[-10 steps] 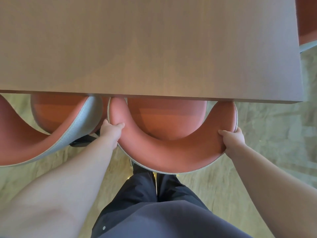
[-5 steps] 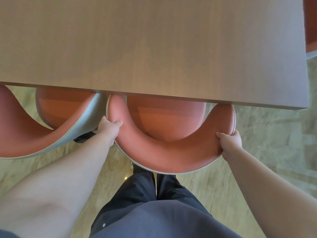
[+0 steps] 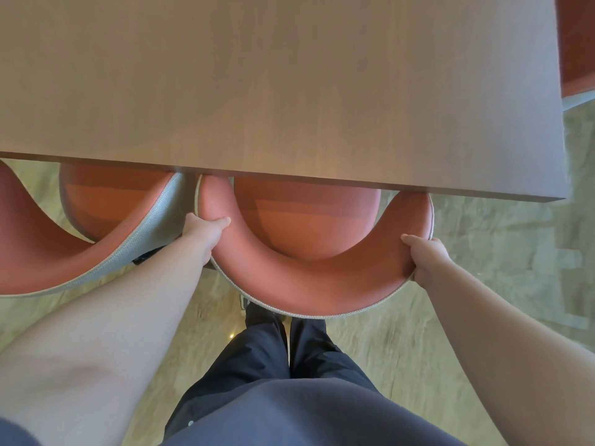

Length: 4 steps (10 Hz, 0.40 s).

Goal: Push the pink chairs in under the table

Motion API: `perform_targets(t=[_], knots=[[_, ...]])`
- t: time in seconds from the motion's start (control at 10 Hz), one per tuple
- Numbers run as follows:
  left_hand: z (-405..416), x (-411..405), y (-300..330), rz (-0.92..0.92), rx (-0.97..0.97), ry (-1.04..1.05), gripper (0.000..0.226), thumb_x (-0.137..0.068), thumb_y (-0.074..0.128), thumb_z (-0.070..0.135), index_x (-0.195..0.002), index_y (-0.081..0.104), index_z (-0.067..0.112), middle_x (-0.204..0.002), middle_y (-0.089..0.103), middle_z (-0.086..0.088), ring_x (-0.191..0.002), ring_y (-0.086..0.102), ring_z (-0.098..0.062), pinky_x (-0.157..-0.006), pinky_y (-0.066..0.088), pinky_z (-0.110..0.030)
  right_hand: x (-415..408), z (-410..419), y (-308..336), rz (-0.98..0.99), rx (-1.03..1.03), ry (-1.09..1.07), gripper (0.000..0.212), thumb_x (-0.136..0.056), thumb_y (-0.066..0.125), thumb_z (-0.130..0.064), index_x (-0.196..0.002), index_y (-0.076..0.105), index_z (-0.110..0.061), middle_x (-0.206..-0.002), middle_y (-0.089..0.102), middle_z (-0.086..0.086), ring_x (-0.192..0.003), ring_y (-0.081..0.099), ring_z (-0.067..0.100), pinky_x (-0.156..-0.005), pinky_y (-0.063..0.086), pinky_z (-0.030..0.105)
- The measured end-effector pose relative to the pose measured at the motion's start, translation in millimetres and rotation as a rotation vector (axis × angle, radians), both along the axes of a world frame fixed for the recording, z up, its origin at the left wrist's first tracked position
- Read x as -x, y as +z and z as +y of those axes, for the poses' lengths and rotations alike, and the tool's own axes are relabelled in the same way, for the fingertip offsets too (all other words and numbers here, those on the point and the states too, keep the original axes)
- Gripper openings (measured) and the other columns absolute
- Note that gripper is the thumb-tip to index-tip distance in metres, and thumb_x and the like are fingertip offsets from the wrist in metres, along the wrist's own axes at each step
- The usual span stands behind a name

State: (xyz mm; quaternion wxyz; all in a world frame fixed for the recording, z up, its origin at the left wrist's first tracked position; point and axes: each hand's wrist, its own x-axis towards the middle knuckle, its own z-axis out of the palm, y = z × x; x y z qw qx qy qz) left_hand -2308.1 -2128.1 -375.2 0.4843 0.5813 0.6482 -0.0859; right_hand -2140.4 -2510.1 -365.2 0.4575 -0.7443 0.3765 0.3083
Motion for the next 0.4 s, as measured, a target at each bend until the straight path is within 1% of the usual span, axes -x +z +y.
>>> perform_targets(t=[0.1, 0.2, 0.3, 0.4], knots=[[-6, 4, 15, -0.044, -0.007, -0.011, 0.065, -0.094, 0.063, 0.023, -0.150, 0.036, 0.004, -0.142, 0.053, -0.016, -0.123, 0.055, -0.035, -0.107, 0.045, -0.046, 0, 3, 13, 0.009, 0.034, 0.011, 0.041, -0.090, 0.067, -0.021, -0.128, 0.057, -0.007, -0.119, 0.066, 0.014, -0.110, 0.065, 0.035, -0.099, 0.053, 0.053], [-17, 22, 35, -0.136, 0.020, -0.046, 0.058, -0.094, 0.053, 0.016, -0.150, 0.041, 0.013, -0.127, 0.055, -0.006, -0.104, 0.053, -0.026, -0.092, 0.044, -0.036, 12, 5, 31, -0.048, 0.070, 0.065, 0.034, -0.090, 0.059, -0.017, -0.123, 0.059, -0.006, -0.100, 0.061, 0.008, -0.090, 0.061, 0.028, -0.076, 0.052, 0.037], [-24, 49, 58, -0.255, 0.068, -0.046, 0.026, -0.092, 0.049, 0.006, -0.104, 0.060, 0.027, -0.096, 0.050, -0.012, -0.083, 0.045, -0.023, -0.074, 0.043, -0.034, 33, 11, 52, -0.140, 0.084, 0.083, 0.041, -0.087, 0.050, -0.012, -0.128, 0.056, -0.014, -0.095, 0.056, 0.003, -0.085, 0.052, 0.026, -0.065, 0.039, 0.031], [-16, 75, 80, -0.362, 0.084, -0.022, 0.016, -0.097, 0.058, 0.010, -0.103, 0.063, 0.024, -0.106, 0.069, -0.002, -0.097, 0.067, -0.018, -0.082, 0.057, -0.034, 61, 19, 68, -0.220, 0.033, 0.108, 0.050, -0.081, 0.047, -0.012, -0.128, 0.056, -0.027, -0.104, 0.056, -0.003, -0.083, 0.053, 0.020, -0.070, 0.041, 0.030]])
